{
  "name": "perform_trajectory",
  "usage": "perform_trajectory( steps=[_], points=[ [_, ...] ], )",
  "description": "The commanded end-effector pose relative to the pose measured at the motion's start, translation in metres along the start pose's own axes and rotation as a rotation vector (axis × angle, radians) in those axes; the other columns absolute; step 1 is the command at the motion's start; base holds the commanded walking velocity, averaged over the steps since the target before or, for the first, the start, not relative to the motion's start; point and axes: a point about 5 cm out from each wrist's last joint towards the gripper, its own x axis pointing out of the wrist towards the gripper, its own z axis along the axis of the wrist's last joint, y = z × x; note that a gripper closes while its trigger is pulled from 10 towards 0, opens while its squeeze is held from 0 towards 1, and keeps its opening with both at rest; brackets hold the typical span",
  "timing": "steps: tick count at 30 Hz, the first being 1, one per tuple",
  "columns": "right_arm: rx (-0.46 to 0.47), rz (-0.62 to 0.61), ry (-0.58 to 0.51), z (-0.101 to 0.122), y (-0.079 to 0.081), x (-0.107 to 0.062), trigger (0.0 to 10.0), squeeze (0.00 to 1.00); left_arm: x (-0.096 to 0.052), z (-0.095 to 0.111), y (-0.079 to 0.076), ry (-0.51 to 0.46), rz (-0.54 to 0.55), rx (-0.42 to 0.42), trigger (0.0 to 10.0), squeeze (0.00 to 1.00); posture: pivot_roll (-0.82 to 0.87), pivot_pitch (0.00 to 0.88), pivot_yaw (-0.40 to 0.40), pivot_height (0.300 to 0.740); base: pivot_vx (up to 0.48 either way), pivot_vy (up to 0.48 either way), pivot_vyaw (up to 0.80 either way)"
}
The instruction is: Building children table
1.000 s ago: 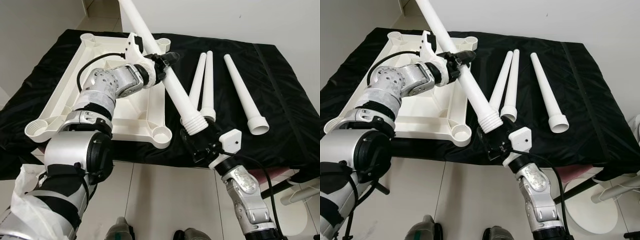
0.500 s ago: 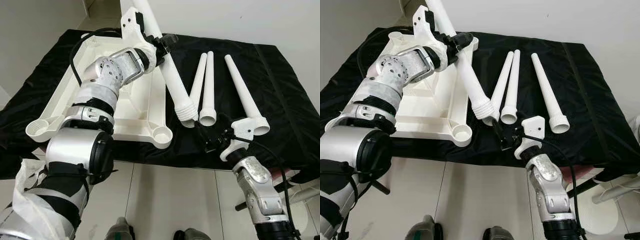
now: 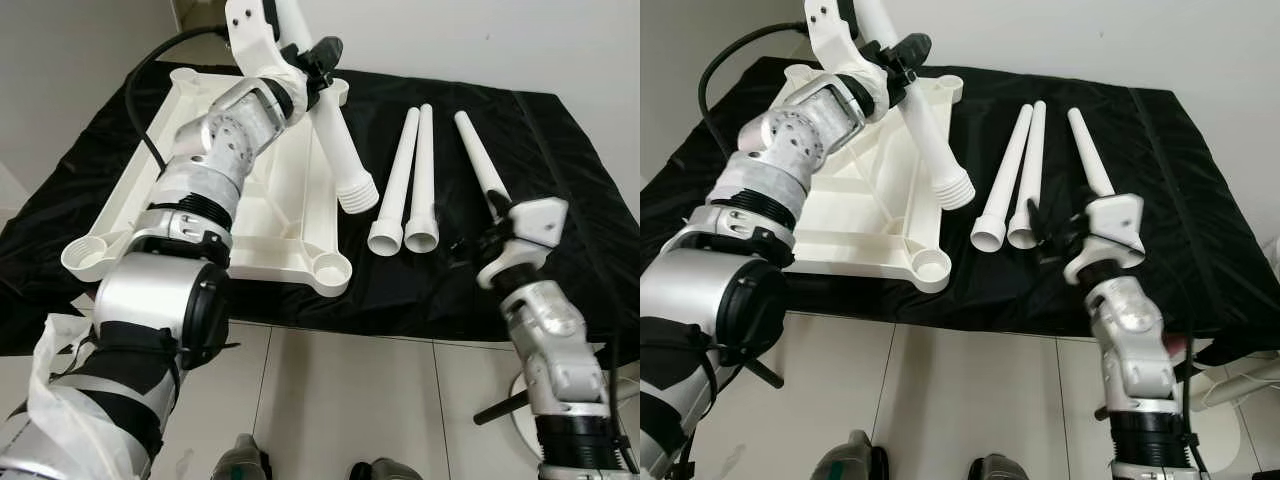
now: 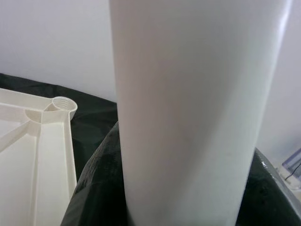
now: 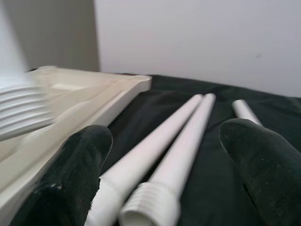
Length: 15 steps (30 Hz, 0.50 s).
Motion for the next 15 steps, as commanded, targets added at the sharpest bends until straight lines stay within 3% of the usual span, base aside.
perform_trajectory(
  steps=[1,5,7,15],
  points=[
    [0.006,0.062,0.004,-0.001,0.012,0.002,10.0,0.00,0.000,-0.003,-0.016,-0.010,-0.204,0.080,10.0,0.00,0.00,0.000,0.006,0.740,0.000,0.000,0.00],
    [0.024,0.110,0.001,-0.003,0.023,0.004,10.0,0.00,0.000,-0.007,-0.022,-0.014,-0.217,0.129,10.0,0.00,0.00,0.000,0.003,0.740,0.000,0.000,0.00],
    [0.051,0.134,0.008,-0.003,0.034,0.010,10.0,0.00,0.000,-0.012,-0.030,-0.037,-0.234,0.192,10.0,0.00,0.00,0.000,-0.002,0.740,0.000,0.000,0.00],
    [0.019,0.147,0.043,-0.005,0.043,0.020,10.0,0.00,-0.002,-0.028,-0.052,-0.073,-0.319,0.227,10.0,0.00,0.01,0.000,-0.005,0.740,0.000,0.000,0.00]
  ],
)
